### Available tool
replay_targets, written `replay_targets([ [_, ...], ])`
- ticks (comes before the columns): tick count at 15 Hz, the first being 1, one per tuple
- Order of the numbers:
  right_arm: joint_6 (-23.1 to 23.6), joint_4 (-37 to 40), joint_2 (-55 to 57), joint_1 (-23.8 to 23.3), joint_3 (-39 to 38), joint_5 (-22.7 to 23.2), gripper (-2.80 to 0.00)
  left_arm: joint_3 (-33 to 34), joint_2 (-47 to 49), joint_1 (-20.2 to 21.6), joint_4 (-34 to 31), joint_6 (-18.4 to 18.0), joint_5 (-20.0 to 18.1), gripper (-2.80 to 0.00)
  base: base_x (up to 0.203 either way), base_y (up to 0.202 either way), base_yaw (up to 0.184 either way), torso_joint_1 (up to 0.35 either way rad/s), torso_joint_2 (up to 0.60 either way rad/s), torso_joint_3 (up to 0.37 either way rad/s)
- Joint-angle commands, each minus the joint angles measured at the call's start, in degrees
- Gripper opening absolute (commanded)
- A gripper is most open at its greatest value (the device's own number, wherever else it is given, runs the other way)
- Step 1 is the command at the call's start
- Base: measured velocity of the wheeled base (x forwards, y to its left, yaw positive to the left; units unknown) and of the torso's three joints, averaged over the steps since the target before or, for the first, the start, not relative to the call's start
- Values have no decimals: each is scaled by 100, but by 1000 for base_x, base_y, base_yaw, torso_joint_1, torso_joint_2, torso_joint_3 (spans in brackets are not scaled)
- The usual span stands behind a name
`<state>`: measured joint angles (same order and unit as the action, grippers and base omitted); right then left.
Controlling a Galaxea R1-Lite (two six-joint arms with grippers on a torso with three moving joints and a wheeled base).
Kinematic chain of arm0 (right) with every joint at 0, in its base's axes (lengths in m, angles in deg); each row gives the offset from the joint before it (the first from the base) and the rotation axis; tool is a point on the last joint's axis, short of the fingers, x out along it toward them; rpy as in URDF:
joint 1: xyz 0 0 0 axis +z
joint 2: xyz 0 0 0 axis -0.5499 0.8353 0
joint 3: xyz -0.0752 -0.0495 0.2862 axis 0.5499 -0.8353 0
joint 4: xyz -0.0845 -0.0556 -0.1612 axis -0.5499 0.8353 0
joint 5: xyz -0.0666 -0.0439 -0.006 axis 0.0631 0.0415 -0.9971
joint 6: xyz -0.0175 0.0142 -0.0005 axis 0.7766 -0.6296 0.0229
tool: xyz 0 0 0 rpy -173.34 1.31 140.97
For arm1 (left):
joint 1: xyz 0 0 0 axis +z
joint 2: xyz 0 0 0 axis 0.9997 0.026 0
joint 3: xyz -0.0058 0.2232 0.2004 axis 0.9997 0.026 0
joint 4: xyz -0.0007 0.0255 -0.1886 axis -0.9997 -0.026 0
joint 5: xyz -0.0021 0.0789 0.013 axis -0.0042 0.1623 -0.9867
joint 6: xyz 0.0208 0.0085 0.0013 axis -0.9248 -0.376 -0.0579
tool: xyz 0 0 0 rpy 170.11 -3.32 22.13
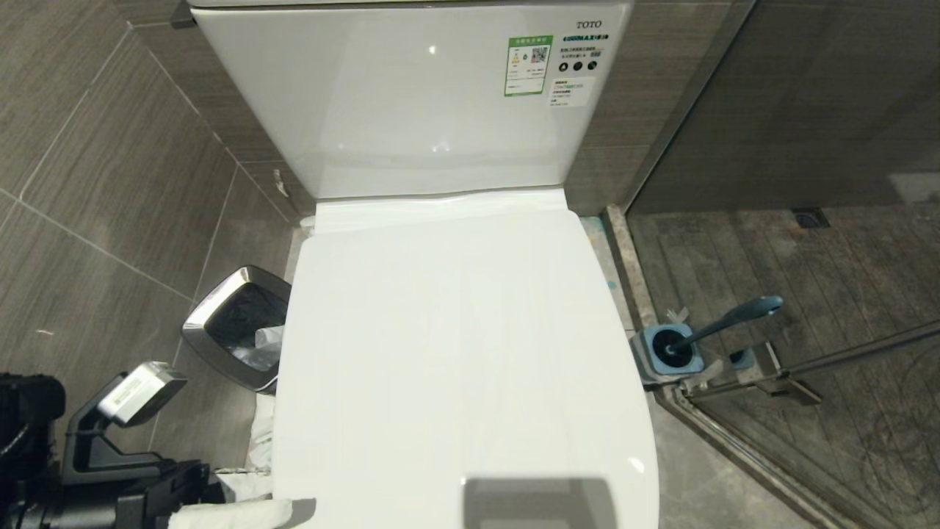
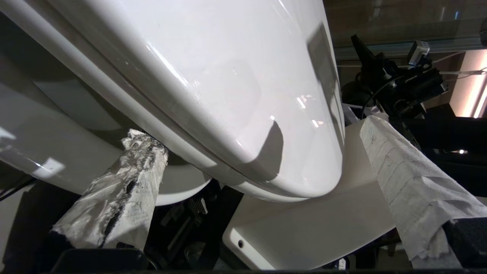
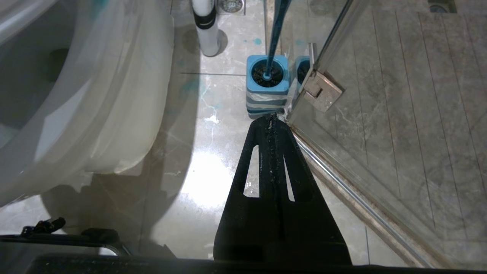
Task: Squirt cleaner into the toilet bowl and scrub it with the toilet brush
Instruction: Use the left hand to lift the toilet lid slightly
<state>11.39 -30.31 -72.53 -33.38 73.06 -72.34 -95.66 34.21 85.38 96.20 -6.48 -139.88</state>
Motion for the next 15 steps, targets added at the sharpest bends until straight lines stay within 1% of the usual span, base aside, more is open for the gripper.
replay_targets([
  [1,2,-4,0,2,-1,0,-280,8,-333,6,38,41,59,0,0,0,0,0,0,0],
  [4,2,-4,0,2,-1,0,-280,8,-672,6,-105,208,72,0,0,0,0,0,0,0],
  [8,2,-4,0,2,-1,0,-280,8,-1053,6,-441,244,135,0,0,0,0,0,0,0],
  [10,2,-4,0,2,-1,0,-280,8,-1135,6,-445,254,238,0,0,0,0,0,0,0],
  [15,2,-4,0,2,-1,0,-280,0,-1266,23,-452,280,361,0,0,0,0,0,0,0],
])
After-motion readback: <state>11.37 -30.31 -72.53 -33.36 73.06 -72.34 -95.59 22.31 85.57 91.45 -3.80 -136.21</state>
